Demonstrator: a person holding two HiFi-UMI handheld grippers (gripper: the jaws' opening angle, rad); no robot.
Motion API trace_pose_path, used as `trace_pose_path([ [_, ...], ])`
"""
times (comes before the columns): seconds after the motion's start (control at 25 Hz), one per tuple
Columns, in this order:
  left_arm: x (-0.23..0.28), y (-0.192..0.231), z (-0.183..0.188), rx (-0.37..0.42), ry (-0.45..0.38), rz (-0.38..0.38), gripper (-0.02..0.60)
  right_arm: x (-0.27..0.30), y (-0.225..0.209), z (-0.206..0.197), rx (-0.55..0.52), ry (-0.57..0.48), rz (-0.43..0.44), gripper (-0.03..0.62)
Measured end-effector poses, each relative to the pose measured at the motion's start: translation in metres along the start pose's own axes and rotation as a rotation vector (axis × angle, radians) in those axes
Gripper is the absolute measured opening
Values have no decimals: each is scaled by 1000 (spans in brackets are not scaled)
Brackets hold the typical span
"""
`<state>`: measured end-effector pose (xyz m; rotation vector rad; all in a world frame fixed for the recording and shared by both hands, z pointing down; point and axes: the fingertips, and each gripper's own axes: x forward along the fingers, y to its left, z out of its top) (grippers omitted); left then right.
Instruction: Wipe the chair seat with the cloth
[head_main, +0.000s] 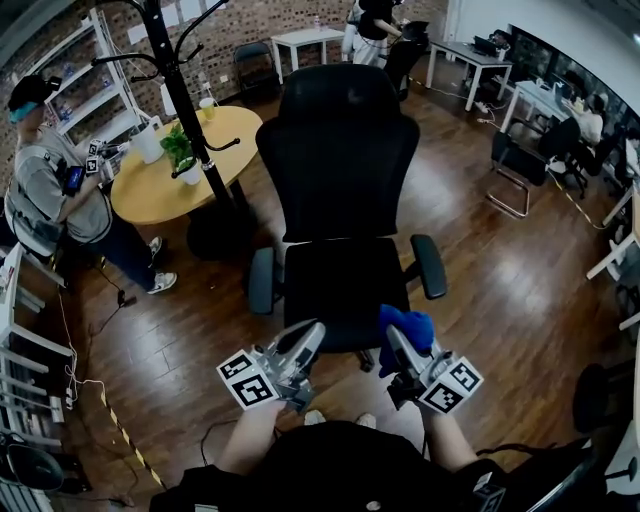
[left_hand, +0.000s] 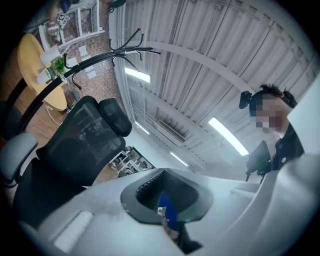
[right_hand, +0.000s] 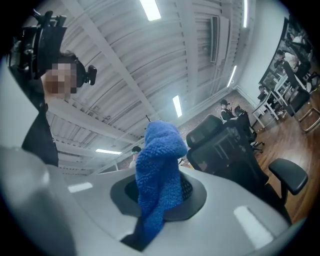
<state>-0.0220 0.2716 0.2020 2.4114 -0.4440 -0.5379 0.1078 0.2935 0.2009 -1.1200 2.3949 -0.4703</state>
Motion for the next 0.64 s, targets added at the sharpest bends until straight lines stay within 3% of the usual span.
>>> trace_pose_path([
  [0.64, -4, 10, 14, 17, -24, 28, -8, 16, -1, -3, -1, -1, 35, 35],
])
